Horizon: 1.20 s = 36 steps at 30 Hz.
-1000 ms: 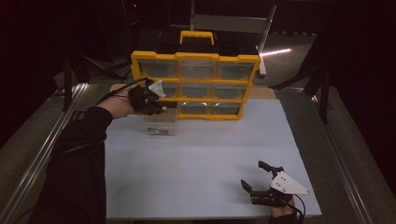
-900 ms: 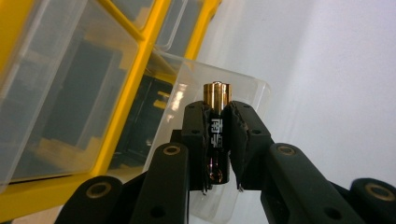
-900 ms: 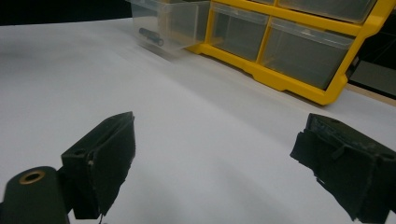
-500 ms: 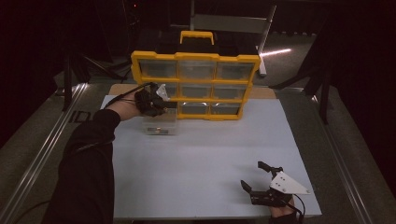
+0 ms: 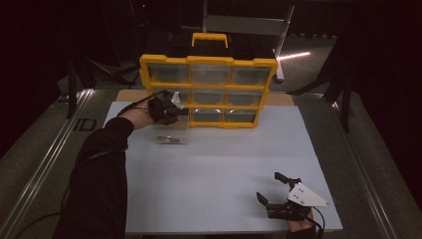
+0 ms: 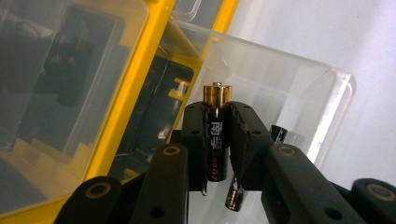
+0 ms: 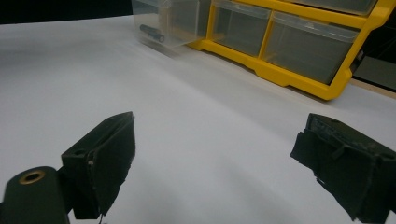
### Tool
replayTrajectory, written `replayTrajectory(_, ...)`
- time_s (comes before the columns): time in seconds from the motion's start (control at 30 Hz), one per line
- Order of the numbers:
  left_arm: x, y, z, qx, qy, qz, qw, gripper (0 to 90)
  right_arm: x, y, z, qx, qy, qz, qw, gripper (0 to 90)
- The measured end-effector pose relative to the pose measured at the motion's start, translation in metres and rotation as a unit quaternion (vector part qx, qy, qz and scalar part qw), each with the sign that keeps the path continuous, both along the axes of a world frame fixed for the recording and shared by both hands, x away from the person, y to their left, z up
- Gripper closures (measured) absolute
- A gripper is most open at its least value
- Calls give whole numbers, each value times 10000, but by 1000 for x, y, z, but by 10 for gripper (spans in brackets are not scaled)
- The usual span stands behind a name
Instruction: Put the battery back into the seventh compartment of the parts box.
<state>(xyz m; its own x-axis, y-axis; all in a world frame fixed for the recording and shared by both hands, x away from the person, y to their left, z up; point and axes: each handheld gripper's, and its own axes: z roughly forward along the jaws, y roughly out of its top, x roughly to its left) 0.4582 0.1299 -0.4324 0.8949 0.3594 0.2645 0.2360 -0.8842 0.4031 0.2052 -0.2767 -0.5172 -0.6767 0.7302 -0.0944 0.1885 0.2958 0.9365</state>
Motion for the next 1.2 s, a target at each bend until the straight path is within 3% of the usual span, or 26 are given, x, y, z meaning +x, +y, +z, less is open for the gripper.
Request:
replayTrajectory(0.1,2,0,1,-16,-29,56,10000,740,0,0,0,6,12,-4,10000,104)
replayTrajectory(0.5,-3,1,10,-112,167,464,9987,360,-1,0,2,-8,-36,-16,10000,104)
replayTrajectory(0.67,-5,2,15,-213,233,587,9978,284,-1,0,3,-18,-47,-8,10000,104)
replayTrajectory(0.87,-11,4,20,-388,536,755,9949,147,-2,-1,4,-14,-79,-13,10000,104)
replayTrajectory(0.93,-13,4,20,-401,519,792,9947,104,-2,-1,5,-16,-83,-17,10000,104)
replayTrajectory(1.03,-16,6,22,-558,796,704,9928,0,-3,0,5,-24,-103,-10,9999,104)
replayTrajectory(1.2,-22,7,21,-482,894,719,9922,0,-3,0,6,-8,-99,-25,9999,104)
